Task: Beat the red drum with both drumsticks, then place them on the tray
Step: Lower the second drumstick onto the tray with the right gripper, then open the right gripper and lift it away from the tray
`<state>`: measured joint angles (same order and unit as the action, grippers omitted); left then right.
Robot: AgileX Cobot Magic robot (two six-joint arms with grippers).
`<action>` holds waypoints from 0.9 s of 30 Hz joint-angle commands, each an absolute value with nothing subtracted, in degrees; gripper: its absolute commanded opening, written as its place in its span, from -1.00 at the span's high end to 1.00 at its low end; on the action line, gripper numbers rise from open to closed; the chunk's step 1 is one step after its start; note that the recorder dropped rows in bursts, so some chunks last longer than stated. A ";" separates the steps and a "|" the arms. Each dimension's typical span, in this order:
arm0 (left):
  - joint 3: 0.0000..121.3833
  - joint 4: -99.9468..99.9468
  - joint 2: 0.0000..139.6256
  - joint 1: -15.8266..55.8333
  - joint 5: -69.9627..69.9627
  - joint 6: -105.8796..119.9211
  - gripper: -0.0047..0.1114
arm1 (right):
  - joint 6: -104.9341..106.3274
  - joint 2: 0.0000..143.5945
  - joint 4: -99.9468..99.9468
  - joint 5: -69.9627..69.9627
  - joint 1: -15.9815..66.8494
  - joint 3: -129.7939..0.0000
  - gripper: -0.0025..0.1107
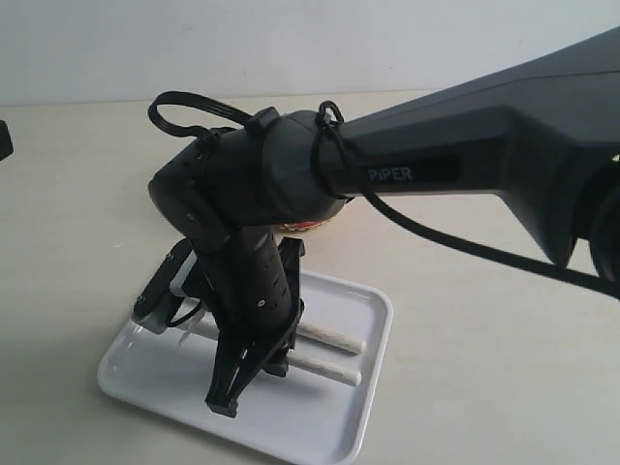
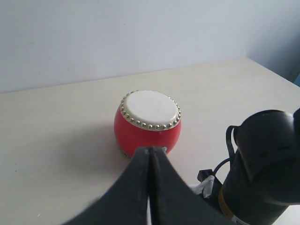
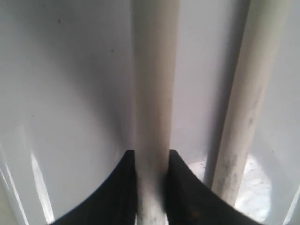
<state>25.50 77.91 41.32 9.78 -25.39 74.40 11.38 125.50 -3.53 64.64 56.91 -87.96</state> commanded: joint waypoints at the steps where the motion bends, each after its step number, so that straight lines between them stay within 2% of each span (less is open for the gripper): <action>1: 25.51 77.99 40.94 9.68 -25.32 74.05 0.92 | 11.22 125.37 -3.41 64.70 56.99 -88.38 0.51; 9: 25.51 77.99 40.94 9.68 -25.57 74.05 0.92 | 10.37 124.98 -3.63 65.06 56.99 -88.38 0.45; 12: 25.51 77.61 40.94 9.68 -25.86 74.05 0.92 | 9.96 123.08 -4.09 64.71 56.88 -88.38 0.54; 14: 25.51 76.88 40.30 9.68 -26.99 73.80 0.92 | 9.36 120.24 -4.25 63.42 56.88 -88.38 0.69; 17: 25.51 74.25 37.10 9.68 -26.79 73.09 0.92 | 8.23 114.61 -4.66 59.43 56.80 -88.27 0.96; 24: 20.18 71.67 24.05 9.68 -18.72 66.72 0.92 | 4.68 94.53 -5.11 43.24 51.42 -79.99 0.96; 27: 19.17 72.19 19.76 9.68 -14.91 61.13 0.92 | 4.27 83.37 -7.70 34.33 48.66 -70.09 0.96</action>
<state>19.52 71.76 21.16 9.78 -17.90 64.18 4.92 88.68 -5.69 39.27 50.09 -74.71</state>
